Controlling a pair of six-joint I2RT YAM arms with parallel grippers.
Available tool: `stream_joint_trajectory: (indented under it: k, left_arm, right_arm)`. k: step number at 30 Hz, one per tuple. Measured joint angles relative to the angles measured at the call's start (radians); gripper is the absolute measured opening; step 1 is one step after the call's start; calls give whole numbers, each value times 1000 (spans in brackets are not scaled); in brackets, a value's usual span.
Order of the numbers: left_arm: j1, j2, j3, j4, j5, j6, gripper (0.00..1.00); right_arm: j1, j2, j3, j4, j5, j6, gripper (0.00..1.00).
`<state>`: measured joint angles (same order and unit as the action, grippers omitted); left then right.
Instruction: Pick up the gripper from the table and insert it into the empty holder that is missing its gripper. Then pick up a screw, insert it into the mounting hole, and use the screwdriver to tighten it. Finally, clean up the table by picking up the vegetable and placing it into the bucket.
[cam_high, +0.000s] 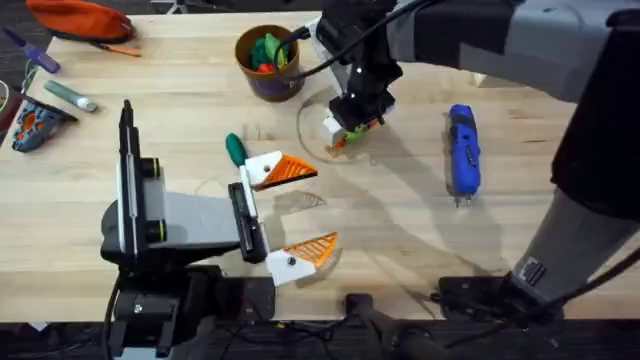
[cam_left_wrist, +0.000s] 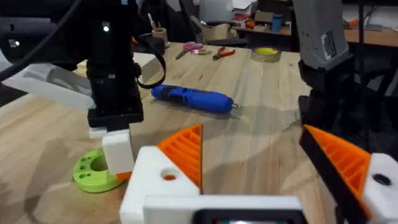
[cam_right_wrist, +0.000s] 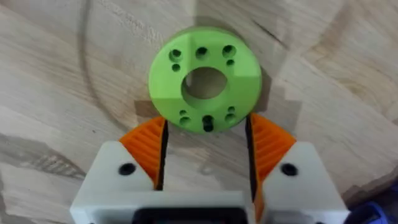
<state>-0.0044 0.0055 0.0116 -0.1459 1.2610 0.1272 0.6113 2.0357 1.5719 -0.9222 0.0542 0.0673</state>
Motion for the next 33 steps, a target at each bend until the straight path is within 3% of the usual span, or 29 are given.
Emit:
stream_joint_trajectory:
  k: [16, 28, 33]
  left_arm:
    - [0, 0, 0, 0, 0, 0, 986]
    - [0, 0, 0, 0, 0, 0, 985]
    - [0, 0, 0, 0, 0, 0, 985]
  right_arm:
    - [1, 0, 74, -27, 26, 0, 603]
    - [4, 0, 76, -37, 35, 1, 416]
    - [4, 3, 76, -46, 35, 3, 384]
